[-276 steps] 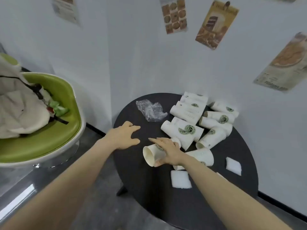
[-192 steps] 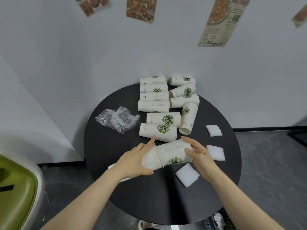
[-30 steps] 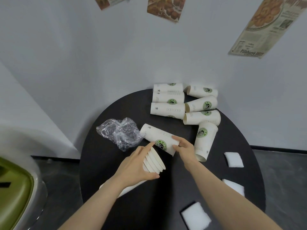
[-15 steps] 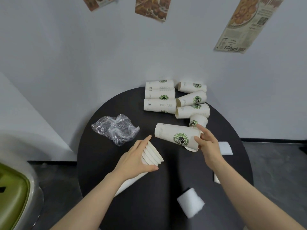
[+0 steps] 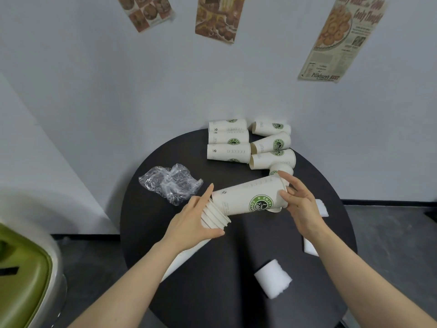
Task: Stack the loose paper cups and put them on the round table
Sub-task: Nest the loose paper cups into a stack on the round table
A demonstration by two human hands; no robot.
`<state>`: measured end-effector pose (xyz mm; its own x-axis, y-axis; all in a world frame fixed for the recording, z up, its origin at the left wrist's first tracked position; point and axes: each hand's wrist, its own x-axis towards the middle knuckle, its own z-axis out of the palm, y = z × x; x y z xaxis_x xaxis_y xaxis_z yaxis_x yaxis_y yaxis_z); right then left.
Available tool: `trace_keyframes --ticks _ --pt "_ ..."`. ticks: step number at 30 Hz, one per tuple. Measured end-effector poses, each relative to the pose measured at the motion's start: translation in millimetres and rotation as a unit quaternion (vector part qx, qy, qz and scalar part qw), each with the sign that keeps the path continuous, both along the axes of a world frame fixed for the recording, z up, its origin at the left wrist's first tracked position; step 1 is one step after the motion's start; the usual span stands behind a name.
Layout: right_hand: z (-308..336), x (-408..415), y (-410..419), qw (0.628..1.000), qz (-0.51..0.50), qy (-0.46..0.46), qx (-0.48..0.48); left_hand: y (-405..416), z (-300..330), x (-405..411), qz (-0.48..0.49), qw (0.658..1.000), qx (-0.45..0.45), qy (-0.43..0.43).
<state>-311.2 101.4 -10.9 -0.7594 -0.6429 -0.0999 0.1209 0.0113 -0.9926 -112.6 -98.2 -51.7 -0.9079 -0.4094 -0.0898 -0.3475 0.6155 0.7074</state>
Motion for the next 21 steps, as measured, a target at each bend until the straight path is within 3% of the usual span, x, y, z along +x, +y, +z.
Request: trace_keyframes --ticks 15,21 --pt "8 69 -3 0.99 0.129 0.05 0.017 30 12 14 -0.069 0.997 0.01 0.016" --pt "-7 86 5 0.993 0.116 0.026 0.013 48 11 9 -0.081 0.996 0.021 0.022"
